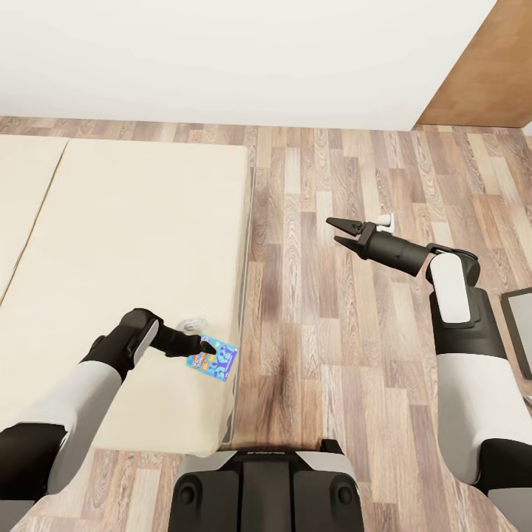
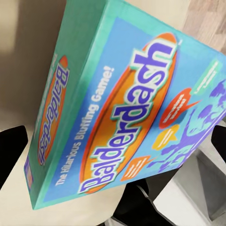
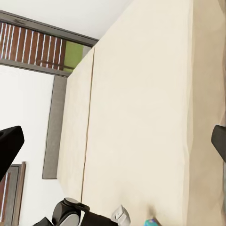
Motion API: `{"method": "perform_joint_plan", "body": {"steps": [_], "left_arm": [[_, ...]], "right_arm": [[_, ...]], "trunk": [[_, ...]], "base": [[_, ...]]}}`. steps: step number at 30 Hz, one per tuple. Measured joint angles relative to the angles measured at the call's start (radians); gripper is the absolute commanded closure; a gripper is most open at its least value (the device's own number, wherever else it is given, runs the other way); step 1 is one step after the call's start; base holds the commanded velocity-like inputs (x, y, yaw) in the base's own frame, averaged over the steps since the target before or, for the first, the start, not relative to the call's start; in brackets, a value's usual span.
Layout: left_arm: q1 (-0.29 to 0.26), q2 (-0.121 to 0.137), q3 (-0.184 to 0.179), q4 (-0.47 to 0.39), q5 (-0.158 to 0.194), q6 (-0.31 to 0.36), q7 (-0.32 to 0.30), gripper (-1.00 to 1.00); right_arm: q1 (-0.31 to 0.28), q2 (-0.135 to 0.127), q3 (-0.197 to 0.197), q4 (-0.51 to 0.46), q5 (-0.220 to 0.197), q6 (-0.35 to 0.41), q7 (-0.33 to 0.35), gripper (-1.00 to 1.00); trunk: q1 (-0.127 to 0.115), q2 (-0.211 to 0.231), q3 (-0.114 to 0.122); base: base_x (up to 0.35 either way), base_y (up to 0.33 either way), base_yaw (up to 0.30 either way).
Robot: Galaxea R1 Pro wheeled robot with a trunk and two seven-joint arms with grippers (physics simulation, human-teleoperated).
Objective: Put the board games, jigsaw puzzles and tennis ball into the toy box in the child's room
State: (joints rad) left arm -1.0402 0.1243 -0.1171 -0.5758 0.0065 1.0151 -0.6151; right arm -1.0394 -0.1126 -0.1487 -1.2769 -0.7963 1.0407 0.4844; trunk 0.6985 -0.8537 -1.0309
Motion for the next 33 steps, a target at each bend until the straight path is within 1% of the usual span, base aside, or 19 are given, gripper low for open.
{"method": "perform_joint_plan", "body": {"steps": [5, 6, 15, 33], "left_arm": [[0.0, 0.0, 0.0, 0.0, 0.002, 0.001, 0.0, -1.0], [0.0, 0.0, -0.001, 0.001, 0.01, -0.023, 0.001, -1.0], [-0.001, 0.0, 0.002, -0.001, 0.027, -0.038, -0.006, -1.0], [-0.001, 0.0, 0.002, -0.001, 0.029, -0.036, -0.005, -1.0]], "right_arm": [[0.0, 0.0, 0.0, -0.001, -0.001, 0.0, 0.0, -1.0], [0.0, 0.0, 0.0, -0.001, -0.001, 0.0, 0.0, -1.0], [-0.001, 0.0, 0.002, 0.002, -0.001, 0.0, 0.0, -1.0], [0.0, 0.0, 0.002, 0.002, -0.001, 0.0, -0.001, -1.0]], "trunk": [[0.0, 0.0, 0.0], [0.0, 0.0, 0.0], [0.0, 0.0, 0.0], [0.0, 0.0, 0.0]], "base": [[0.0, 0.0, 0.0], [0.0, 0.0, 0.0], [-0.045, 0.0, 0.0], [-0.003, 0.0, 0.0]]}}
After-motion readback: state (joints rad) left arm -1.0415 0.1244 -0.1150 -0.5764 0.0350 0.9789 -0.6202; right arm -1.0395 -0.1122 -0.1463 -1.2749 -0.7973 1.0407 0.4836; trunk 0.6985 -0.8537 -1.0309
